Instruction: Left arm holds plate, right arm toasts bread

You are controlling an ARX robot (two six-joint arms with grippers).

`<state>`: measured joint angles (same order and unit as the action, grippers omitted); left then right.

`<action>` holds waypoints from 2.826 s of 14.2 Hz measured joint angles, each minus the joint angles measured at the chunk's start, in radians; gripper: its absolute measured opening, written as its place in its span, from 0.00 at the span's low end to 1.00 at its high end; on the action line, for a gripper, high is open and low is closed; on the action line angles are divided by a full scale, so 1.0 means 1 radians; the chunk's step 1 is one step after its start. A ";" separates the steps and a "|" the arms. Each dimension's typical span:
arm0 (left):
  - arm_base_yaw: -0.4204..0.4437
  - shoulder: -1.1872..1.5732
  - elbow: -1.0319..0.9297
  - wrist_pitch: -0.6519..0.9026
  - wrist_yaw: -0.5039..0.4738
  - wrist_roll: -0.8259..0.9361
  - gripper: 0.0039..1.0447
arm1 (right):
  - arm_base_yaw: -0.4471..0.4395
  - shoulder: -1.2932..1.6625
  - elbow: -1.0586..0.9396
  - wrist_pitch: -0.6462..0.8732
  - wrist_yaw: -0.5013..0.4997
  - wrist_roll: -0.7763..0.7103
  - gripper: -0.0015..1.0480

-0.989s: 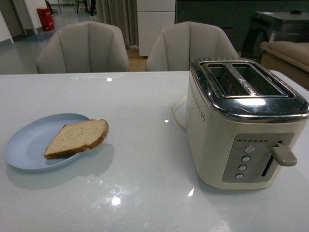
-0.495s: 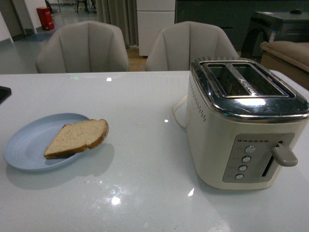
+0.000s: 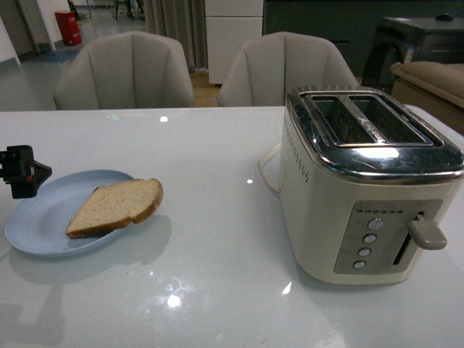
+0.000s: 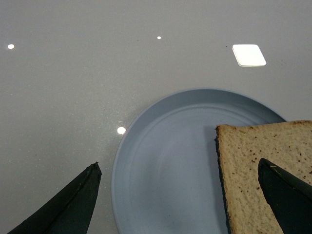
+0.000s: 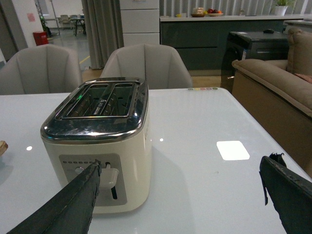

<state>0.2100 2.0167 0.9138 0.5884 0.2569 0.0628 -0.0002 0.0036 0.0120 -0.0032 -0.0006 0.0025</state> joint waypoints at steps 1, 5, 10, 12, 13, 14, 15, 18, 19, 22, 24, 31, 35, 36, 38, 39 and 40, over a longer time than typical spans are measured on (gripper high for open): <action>0.006 0.028 0.013 0.018 0.029 -0.002 0.94 | 0.000 0.000 0.000 0.000 0.000 0.000 0.94; 0.039 0.132 0.052 0.053 0.076 -0.019 0.94 | 0.000 0.000 0.000 0.000 0.000 0.000 0.94; 0.064 0.245 0.120 0.063 0.058 -0.039 0.94 | 0.000 0.000 0.000 0.000 0.000 0.000 0.94; 0.062 0.280 0.150 0.071 0.058 -0.040 0.94 | 0.000 0.000 0.000 0.000 0.000 0.000 0.94; 0.062 0.296 0.161 0.087 0.060 -0.040 0.94 | 0.000 0.000 0.000 0.000 0.000 0.000 0.94; 0.060 0.306 0.166 0.103 0.068 -0.041 0.94 | 0.000 0.000 0.000 0.000 0.000 0.000 0.94; 0.060 0.315 0.166 0.118 0.074 -0.041 0.94 | 0.000 0.000 0.000 0.000 0.000 0.000 0.94; 0.068 0.352 0.179 0.164 0.093 -0.056 0.69 | 0.000 0.000 0.000 0.000 0.000 0.000 0.94; 0.072 0.352 0.179 0.168 0.095 -0.063 0.56 | 0.000 0.000 0.000 0.000 0.000 0.000 0.94; 0.076 0.365 0.187 0.178 0.103 -0.071 0.14 | 0.000 0.000 0.000 0.000 0.000 0.000 0.94; 0.082 0.367 0.198 0.183 0.128 -0.111 0.02 | 0.000 0.000 0.000 0.000 0.000 0.000 0.94; 0.079 0.332 0.172 0.144 0.128 -0.215 0.02 | 0.000 0.000 0.000 0.000 0.000 0.000 0.94; 0.043 0.195 0.081 0.080 0.105 -0.273 0.02 | 0.000 0.000 0.000 0.000 0.000 0.000 0.94; 0.029 0.139 0.051 0.058 0.097 -0.296 0.02 | 0.000 0.000 0.000 0.000 0.000 0.000 0.94; 0.000 0.042 -0.009 0.026 0.083 -0.332 0.02 | 0.000 0.000 0.000 0.000 0.000 0.000 0.94; -0.023 -0.039 -0.047 -0.024 0.074 -0.348 0.02 | 0.000 0.000 0.000 0.000 0.000 0.000 0.94; -0.043 -0.104 -0.063 -0.062 0.064 -0.356 0.02 | 0.000 0.000 0.000 0.000 0.000 0.000 0.94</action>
<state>0.1665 1.9125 0.8505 0.5262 0.3210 -0.2928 -0.0002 0.0036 0.0120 -0.0032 -0.0006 0.0025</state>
